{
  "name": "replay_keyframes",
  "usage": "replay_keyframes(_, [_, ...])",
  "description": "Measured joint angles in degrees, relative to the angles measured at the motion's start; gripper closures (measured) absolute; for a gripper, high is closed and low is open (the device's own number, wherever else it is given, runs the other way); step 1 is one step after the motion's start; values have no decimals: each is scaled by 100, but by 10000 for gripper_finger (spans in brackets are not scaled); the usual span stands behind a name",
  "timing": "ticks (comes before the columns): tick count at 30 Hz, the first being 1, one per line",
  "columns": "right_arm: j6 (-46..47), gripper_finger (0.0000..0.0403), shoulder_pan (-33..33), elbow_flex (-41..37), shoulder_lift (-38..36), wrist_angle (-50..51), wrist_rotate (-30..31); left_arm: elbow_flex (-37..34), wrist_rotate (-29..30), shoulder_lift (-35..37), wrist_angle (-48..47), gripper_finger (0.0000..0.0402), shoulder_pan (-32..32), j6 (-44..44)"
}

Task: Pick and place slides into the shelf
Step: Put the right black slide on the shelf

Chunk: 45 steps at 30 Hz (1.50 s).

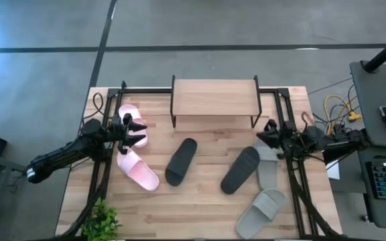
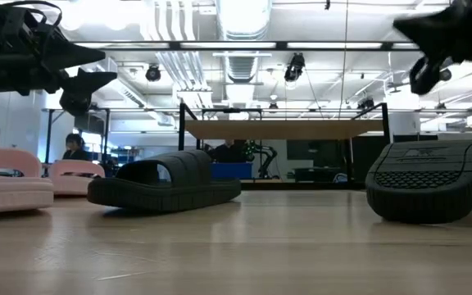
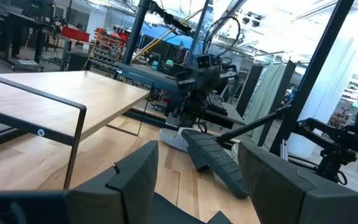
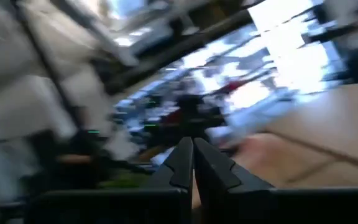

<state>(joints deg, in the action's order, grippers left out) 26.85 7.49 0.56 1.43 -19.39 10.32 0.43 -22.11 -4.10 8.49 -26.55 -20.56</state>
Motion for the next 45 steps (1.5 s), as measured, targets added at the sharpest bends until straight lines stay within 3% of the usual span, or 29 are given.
replay_keyframes(4, [1039, 394, -1, 0, -6, -484, -89, 0, 2, 0, 0, 194, -2, 0])
replay_keyframes(10, [1605, 394, 0, 0, 102, -1113, 1026, 0, 0, 7, 0, 194, 0, -2])
replay_keyframes(15, [1124, 394, 0, 16, 762, -3190, 915, 0, 1, 4, 0, 194, -2, 0])
replay_keyframes(17, [829, 394, 2, 195, 1163, -3597, 740, 0, 1, 5, 0, 194, -2, 0])
replay_keyframes(24, [91, 394, 0, 1338, 2670, -3528, 463, 0, 1, 11, 0, 194, -1, -1])
replay_keyframes(29, [-283, 394, -2, 2155, 3549, -3255, 763, 0, 2, 11, 0, 194, 0, 0])
replay_keyframes(31, [-224, 394, 0, 2477, 3818, -2813, 727, 0, 0, 11, 0, 194, -2, 0])
replay_keyframes(34, [384, 394, -13, 2997, 4068, -1377, 624, 0, 1, 11, 0, 194, -2, 0])
replay_keyframes(41, [2698, 391, -37, 4287, 4565, 2885, 902, 0, 0, 9, -2, 194, -2, 0])
replay_keyframes(45, [3829, 363, -37, 4954, 4947, 5403, 707, 0, 1, 11, -2, 194, -1, -1])
